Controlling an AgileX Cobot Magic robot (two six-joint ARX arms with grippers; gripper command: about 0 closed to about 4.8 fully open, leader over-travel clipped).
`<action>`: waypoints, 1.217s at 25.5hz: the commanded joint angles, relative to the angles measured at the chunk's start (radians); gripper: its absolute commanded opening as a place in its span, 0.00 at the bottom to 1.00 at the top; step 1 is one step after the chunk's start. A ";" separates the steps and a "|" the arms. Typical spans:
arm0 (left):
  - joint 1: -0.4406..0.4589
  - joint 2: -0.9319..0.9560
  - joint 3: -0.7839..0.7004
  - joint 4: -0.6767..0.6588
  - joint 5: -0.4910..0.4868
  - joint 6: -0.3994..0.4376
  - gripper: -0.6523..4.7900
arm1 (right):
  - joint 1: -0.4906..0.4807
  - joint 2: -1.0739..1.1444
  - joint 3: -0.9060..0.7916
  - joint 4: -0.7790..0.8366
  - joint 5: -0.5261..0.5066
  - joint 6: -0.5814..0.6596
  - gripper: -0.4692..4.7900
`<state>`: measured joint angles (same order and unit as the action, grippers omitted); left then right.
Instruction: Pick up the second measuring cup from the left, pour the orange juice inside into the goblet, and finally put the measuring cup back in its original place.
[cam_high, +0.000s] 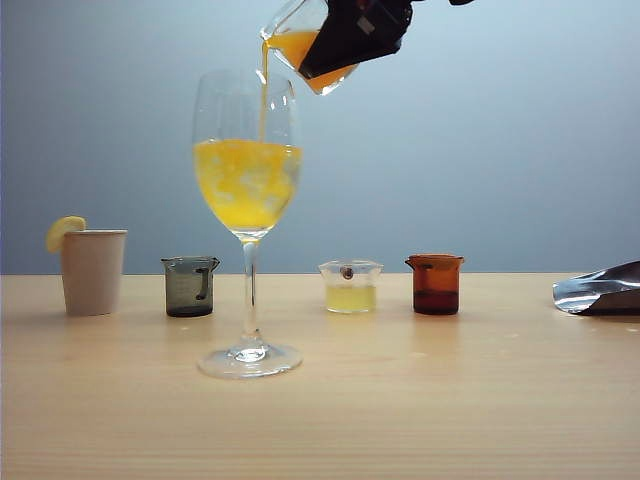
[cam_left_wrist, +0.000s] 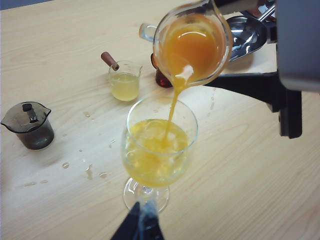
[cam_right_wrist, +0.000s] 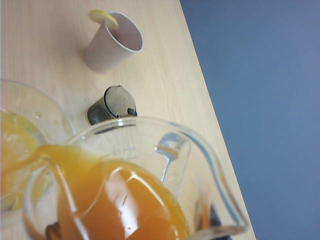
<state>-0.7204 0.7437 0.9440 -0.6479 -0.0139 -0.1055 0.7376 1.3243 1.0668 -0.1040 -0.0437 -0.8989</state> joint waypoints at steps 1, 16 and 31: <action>-0.001 -0.002 0.003 0.006 0.003 0.000 0.11 | 0.008 -0.010 0.010 0.026 0.022 0.000 0.37; -0.001 -0.002 0.003 -0.050 0.003 0.000 0.11 | 0.045 -0.013 0.010 0.037 0.093 -0.135 0.37; -0.001 -0.002 0.003 -0.085 0.003 0.004 0.11 | 0.051 -0.013 0.010 0.058 0.094 -0.288 0.37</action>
<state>-0.7204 0.7437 0.9440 -0.7403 -0.0139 -0.1047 0.7811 1.3197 1.0668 -0.0765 0.0502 -1.1786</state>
